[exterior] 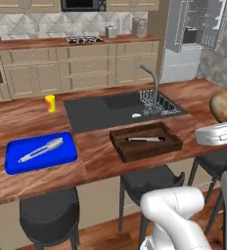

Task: Gather the avocado and eggplant from the fridge and place them on a tray on the dining counter. Then gather the steak and chicken drumstick from the fridge and place them on the other tray.

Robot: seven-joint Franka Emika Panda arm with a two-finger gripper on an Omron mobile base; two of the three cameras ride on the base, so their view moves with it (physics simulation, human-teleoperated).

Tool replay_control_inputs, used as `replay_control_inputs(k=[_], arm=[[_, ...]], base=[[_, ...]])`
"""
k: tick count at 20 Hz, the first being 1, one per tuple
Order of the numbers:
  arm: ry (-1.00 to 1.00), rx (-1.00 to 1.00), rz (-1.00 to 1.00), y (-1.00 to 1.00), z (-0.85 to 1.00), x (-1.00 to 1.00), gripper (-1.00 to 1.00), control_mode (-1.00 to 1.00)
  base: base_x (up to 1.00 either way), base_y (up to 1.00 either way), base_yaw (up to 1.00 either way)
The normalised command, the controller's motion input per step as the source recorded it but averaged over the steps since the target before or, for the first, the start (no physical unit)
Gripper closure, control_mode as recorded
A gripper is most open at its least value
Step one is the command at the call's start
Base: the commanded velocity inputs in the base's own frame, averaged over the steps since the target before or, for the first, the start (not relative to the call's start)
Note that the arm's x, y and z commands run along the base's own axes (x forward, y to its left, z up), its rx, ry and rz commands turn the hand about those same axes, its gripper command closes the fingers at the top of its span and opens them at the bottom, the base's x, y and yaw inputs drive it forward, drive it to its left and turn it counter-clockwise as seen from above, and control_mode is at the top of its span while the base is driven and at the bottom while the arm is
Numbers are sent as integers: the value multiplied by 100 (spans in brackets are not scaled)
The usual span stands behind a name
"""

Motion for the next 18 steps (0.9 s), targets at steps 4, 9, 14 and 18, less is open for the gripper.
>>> replay_control_inputs(k=[4,9,14,18], arm=[[0,0,0,0,0,0,100,100],[0,0,0,0,0,0,100,100],[0,0,0,0,0,0,100,100],[0,0,0,0,0,0,100,100]], base=[[69,-33,42],[88,-31,39],[99,-32,35],[89,-29,33]])
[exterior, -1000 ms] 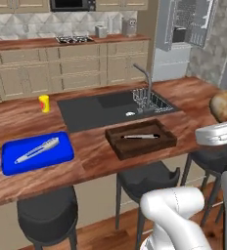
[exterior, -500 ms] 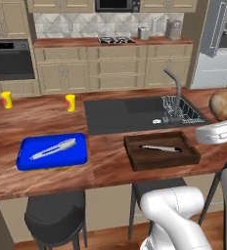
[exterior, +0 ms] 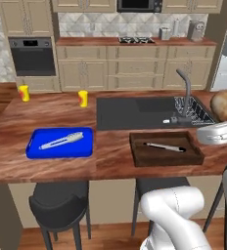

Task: Gather the avocado and eggplant from the fridge and place them on a tray on the dining counter. Then gather the steak and chicken drumstick from the fridge and place them on the other tray.

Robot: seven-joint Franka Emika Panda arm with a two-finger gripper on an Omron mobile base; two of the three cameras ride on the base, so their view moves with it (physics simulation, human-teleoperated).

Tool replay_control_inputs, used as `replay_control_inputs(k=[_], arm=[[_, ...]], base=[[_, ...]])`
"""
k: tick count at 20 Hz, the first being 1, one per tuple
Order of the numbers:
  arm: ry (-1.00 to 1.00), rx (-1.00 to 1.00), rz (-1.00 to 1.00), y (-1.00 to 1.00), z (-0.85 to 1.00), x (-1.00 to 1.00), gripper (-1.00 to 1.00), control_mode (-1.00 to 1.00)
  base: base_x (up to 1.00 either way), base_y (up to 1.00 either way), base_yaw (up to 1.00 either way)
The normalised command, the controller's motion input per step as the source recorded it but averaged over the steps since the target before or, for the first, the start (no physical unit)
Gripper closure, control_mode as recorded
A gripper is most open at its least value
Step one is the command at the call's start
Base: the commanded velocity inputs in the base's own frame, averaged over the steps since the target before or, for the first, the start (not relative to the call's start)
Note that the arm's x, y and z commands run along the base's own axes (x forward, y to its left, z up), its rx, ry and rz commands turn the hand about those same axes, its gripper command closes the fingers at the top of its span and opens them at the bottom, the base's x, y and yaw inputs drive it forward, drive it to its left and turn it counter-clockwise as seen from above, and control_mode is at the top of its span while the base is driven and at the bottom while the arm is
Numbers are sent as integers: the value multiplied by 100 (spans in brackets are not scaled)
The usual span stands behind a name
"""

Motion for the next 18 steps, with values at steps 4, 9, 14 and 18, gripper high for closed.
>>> replay_control_inputs(k=[4,9,14,18], arm=[[0,0,0,0,0,0,100,100],[0,0,0,0,0,0,100,100],[15,2,1,-3,0,73,100,-100],[28,0,0,0,-7,100,100,-100]], base=[[72,-33,31],[68,-20,23],[12,-2,2],[0,0,0]])
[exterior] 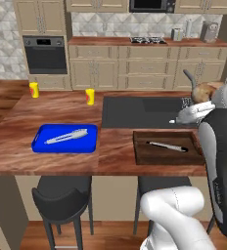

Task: Gather the avocado and eggplant from the fridge and place them on a tray on the dining counter. Then gather the steak and chicken drumstick from the fridge and place them on the other tray.

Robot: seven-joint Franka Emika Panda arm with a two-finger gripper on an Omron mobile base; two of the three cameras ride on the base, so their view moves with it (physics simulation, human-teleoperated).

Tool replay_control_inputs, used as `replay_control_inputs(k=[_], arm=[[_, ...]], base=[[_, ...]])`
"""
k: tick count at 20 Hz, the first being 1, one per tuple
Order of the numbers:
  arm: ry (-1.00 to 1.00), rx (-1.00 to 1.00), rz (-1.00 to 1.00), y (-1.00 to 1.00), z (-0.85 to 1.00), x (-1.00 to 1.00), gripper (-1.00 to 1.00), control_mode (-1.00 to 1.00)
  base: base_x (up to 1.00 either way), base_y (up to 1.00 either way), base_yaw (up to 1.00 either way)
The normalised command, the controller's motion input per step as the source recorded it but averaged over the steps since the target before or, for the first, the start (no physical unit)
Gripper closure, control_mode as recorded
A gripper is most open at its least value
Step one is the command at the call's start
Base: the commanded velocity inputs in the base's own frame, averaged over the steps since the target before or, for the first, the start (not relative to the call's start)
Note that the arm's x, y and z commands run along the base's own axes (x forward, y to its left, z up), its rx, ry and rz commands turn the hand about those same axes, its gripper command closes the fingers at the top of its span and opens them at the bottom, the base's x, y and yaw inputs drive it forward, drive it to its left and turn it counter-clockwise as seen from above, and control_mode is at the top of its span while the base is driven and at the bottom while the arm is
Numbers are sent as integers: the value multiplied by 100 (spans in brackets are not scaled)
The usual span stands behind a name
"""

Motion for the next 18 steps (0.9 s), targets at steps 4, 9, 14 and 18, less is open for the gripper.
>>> replay_control_inputs(k=[4,9,14,18], arm=[[39,0,0,0,-32,86,100,-100],[37,2,0,-11,-69,49,100,-100],[12,0,0,-7,-70,10,100,-100],[5,3,0,-16,-70,9,100,-100]], base=[[0,0,0],[0,0,0],[0,0,0],[0,0,0]])
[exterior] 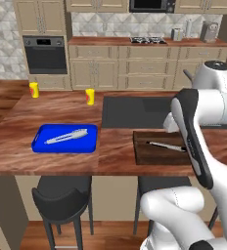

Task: Gather the avocado and eggplant from the fridge and place them on a tray on the dining counter. Then gather the steak and chicken drumstick from the fridge and place them on the other tray.

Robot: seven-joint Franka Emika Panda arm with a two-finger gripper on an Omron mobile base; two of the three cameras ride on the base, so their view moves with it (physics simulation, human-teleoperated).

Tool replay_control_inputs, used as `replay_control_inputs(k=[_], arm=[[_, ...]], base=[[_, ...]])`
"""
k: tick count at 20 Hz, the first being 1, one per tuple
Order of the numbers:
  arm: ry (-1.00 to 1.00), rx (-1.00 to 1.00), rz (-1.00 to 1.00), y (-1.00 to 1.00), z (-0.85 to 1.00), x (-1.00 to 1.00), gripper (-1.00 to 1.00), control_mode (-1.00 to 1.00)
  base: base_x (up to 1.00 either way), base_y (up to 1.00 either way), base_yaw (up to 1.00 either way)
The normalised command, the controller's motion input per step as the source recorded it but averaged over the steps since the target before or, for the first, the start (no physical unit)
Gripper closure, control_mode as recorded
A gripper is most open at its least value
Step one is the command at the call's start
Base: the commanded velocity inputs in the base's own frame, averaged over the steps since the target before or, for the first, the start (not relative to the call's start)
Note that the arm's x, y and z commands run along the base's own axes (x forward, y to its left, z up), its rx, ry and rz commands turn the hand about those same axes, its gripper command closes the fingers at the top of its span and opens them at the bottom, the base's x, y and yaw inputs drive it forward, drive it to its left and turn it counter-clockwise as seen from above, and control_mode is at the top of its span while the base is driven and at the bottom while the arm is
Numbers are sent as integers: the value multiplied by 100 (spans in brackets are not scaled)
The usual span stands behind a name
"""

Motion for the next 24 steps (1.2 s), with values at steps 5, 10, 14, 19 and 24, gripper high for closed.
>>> replay_control_inputs(k=[5,10,14,19,24], arm=[[2,2,-2,-15,-75,32,100,-100],[1,0,-4,-6,-59,55,100,-100],[10,0,-6,0,-37,75,100,-100],[9,0,-3,0,-33,70,100,-100],[7,1,0,-7,-40,64,100,-100]], base=[[0,0,0],[0,0,0],[0,0,0],[0,0,0],[0,0,0]])
